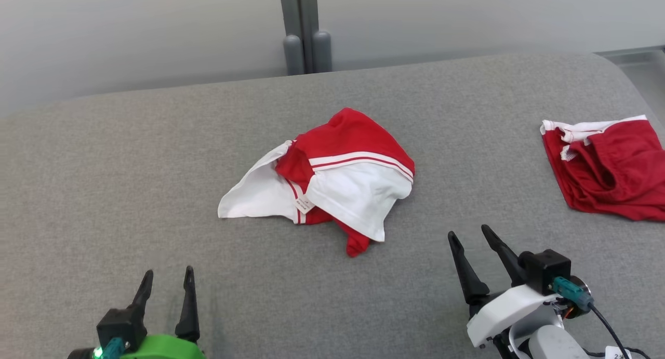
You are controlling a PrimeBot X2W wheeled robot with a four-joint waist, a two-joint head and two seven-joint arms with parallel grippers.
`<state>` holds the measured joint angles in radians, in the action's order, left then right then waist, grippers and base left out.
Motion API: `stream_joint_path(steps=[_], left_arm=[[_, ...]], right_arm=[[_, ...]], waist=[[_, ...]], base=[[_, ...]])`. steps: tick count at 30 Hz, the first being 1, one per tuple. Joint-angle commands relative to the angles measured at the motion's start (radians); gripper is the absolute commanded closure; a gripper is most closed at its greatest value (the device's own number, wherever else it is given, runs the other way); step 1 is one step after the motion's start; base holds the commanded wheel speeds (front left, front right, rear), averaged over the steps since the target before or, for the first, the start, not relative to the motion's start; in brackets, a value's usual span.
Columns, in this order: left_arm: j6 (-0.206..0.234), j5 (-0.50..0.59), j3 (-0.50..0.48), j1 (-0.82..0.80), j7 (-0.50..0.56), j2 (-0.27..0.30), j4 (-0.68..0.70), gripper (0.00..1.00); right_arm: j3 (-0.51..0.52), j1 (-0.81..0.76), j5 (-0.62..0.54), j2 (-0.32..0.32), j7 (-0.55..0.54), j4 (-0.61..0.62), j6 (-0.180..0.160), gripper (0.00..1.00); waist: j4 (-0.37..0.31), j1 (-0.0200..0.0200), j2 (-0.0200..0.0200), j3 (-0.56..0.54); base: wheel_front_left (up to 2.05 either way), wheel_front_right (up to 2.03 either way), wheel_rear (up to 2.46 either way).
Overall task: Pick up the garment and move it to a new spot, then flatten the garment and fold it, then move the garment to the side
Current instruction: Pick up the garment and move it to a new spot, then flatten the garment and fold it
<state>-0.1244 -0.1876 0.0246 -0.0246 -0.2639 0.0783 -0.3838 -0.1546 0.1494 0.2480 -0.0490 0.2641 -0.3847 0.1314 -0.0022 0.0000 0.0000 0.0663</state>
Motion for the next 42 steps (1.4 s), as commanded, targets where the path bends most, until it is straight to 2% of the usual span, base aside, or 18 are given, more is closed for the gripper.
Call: stream_joint_path(steps=[1, 5, 12, 20, 25, 30, 36, 37, 39, 42], left_arm=[[-0.005, 0.007, -0.019, 0.028, 0.000, -0.006, 0.011, 0.00], [-0.006, 0.017, -0.045, 0.073, 0.000, -0.020, 0.027, 0.00], [-0.007, 0.010, -0.032, 0.062, 0.000, -0.026, 0.036, 0.00], [-0.008, -0.032, 0.024, -0.007, 0.000, -0.026, 0.049, 0.00], [-0.007, -0.058, 0.067, -0.051, 0.000, -0.026, 0.045, 0.00], [-0.008, -0.083, 0.101, -0.080, 0.000, -0.026, 0.042, 0.00], [-0.008, -0.102, 0.119, -0.097, 0.000, -0.027, 0.040, 0.00], [-0.008, -0.105, 0.119, -0.097, 0.000, -0.027, 0.041, 0.00], [-0.008, -0.105, 0.117, -0.094, 0.000, -0.027, 0.042, 0.00], [-0.008, -0.103, 0.109, -0.091, 0.000, -0.027, 0.039, 0.00]], right_arm=[[-0.002, -0.019, 0.002, -0.004, 0.000, -0.005, -0.002, 0.00], [-0.001, -0.026, 0.007, -0.004, 0.000, -0.011, -0.002, 0.00], [-0.014, -0.013, -0.007, -0.004, 0.000, -0.016, -0.002, 0.00], [-0.138, 0.122, -0.050, -0.004, 0.000, -0.033, -0.002, 0.00], [-0.232, 0.264, -0.081, -0.005, 0.000, -0.115, -0.002, 0.00], [-0.240, 0.385, -0.111, -0.004, 0.000, -0.223, -0.002, 0.00], [-0.234, 0.457, -0.143, -0.005, 0.000, -0.313, -0.002, 0.00], [-0.231, 0.458, -0.143, -0.004, 0.000, -0.319, -0.002, 0.51], [-0.224, 0.451, -0.140, -0.005, 0.000, -0.318, -0.002, 1.00], [-0.220, 0.435, -0.132, -0.005, 0.000, -0.290, -0.002, 1.00]], waist=[[0.023, 0.0000, 0.0000, -0.020], [0.036, 0.0000, 0.0000, -0.020], [0.056, 0.0000, 0.0000, -0.001], [0.114, 0.0000, 0.0000, 0.081], [0.184, 0.0000, 0.0000, 0.134], [0.249, 0.0000, 0.0000, 0.171], [0.299, 0.0000, 0.0000, 0.197], [0.302, 0.0000, 0.0000, 0.198], [0.304, 0.0000, 0.0000, 0.198], [0.299, 0.0000, 0.0000, 0.194]], base=[[0.00, 0.00, 0.00], [0.00, 0.00, 0.00], [0.00, 0.00, 0.00], [0.00, 0.00, 0.00], [0.00, 0.00, 0.00], [0.00, 0.00, 0.00], [0.00, 0.00, 0.00], [0.00, 0.00, 0.00], [0.00, 0.00, 0.00], [0.00, 0.00, 0.00]])
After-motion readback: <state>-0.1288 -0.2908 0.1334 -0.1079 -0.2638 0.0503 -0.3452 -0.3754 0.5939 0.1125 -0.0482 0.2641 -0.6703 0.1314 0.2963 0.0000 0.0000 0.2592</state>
